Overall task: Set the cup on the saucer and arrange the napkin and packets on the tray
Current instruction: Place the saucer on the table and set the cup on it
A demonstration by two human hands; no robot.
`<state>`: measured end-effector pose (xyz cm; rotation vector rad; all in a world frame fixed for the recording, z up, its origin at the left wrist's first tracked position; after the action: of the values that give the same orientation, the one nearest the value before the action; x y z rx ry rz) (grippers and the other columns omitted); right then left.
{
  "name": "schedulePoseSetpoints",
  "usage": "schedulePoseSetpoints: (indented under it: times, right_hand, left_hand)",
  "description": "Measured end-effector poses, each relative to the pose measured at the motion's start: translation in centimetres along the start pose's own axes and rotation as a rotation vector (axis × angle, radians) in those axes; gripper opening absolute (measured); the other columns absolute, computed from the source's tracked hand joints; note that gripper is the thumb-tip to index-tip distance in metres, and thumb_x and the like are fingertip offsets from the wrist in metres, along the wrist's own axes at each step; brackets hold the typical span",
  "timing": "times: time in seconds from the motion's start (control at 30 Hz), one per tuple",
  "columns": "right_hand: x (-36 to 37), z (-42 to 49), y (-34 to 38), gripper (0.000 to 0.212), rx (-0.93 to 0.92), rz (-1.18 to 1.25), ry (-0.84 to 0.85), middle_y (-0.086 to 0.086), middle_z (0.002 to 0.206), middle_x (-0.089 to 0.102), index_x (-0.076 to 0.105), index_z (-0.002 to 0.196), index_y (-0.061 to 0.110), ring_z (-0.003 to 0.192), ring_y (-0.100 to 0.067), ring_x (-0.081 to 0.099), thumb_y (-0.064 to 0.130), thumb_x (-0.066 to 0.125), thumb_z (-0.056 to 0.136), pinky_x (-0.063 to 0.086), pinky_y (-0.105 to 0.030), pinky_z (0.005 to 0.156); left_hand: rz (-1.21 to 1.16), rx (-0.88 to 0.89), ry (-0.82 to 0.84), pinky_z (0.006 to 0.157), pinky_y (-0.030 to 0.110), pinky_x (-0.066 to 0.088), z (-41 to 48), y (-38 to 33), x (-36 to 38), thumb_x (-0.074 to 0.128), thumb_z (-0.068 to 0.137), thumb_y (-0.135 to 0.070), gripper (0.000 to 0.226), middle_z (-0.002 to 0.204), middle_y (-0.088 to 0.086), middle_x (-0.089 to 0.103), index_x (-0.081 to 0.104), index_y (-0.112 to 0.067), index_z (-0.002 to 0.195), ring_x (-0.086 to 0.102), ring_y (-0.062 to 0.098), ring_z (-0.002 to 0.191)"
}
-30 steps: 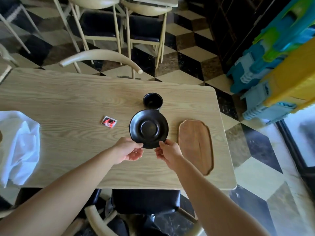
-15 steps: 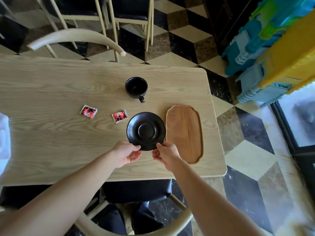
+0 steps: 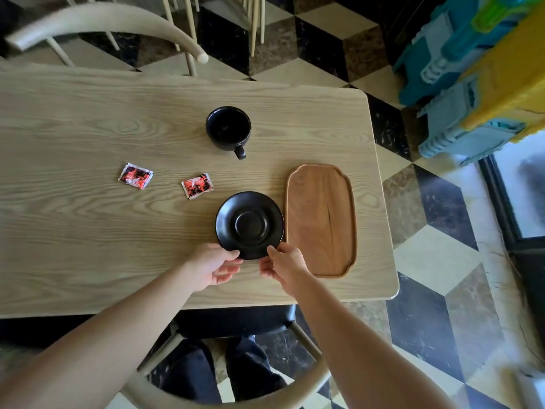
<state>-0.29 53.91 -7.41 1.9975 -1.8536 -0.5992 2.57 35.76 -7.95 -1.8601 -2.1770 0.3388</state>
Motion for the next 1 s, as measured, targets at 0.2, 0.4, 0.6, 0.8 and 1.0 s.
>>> schedulePoseSetpoints:
  times: [0.2, 0.4, 0.6, 0.8, 1.0]
  right_hand:
    - [0.2, 0.7, 0.4, 0.017, -0.011, -0.017, -0.002, -0.010, 0.063, 0.065, 0.061, 0.089, 0.004, 0.054, -0.021, 0.064, 0.014, 0.052, 0.099, 0.058, -0.034, 0.059]
    - [0.3, 0.7, 0.4, 0.021, -0.004, 0.015, -0.010, -0.010, 0.061, 0.065, 0.058, 0.084, 0.005, 0.053, -0.024, 0.063, 0.015, 0.050, 0.100, 0.060, -0.038, 0.063]
    - [0.0, 0.6, 0.6, 0.021, -0.011, -0.021, -0.020, -0.011, 0.062, 0.068, 0.063, 0.090, -0.003, 0.054, -0.024, 0.068, 0.014, 0.054, 0.098, 0.058, -0.033, 0.056]
    - [-0.2, 0.6, 0.5, 0.022, -0.002, -0.039, -0.047, -0.010, 0.062, 0.071, 0.066, 0.087, -0.002, 0.057, -0.026, 0.071, 0.016, 0.058, 0.097, 0.060, -0.035, 0.058]
    - [-0.3, 0.5, 0.5, 0.025, -0.017, -0.047, -0.075, -0.010, 0.061, 0.072, 0.066, 0.082, -0.001, 0.057, -0.027, 0.071, 0.018, 0.059, 0.096, 0.061, -0.037, 0.059]
  left_hand:
    - [0.023, 0.022, -0.001, 0.051, 0.027, 0.054, 0.4, -0.9, -0.2, 0.069, 0.087, -0.012, 0.016, 0.082, 0.004, 0.079, 0.062, -0.009, 0.102, 0.076, 0.022, 0.076]
    - [0.047, 0.014, -0.012, 0.051, 0.027, 0.054, 0.6, -1.4, -0.1, 0.069, 0.087, -0.010, 0.016, 0.089, 0.008, 0.077, 0.063, -0.008, 0.102, 0.075, 0.019, 0.066]
    - [0.083, 0.031, -0.011, 0.055, 0.028, 0.054, 0.6, -1.7, 0.0, 0.070, 0.086, -0.012, 0.017, 0.090, 0.007, 0.077, 0.063, -0.008, 0.101, 0.072, 0.018, 0.062]
    - [0.094, 0.037, -0.005, 0.057, 0.028, 0.054, 0.3, -1.8, 0.0, 0.071, 0.086, -0.013, 0.017, 0.091, 0.008, 0.077, 0.063, -0.008, 0.099, 0.072, 0.019, 0.064]
    - [0.156, 0.083, 0.000, 0.062, 0.029, 0.051, 0.5, -1.9, 0.0, 0.069, 0.088, -0.019, 0.011, 0.087, 0.004, 0.079, 0.060, -0.013, 0.089, 0.074, 0.021, 0.068]
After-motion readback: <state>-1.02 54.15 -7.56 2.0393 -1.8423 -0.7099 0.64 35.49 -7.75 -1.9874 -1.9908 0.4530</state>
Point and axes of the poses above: each hand's wrist, its own z-axis towards the middle knuckle, its own x-axis out of the palm, y = z × x, the point moved 7 cm from there along z, towards the middle knuckle
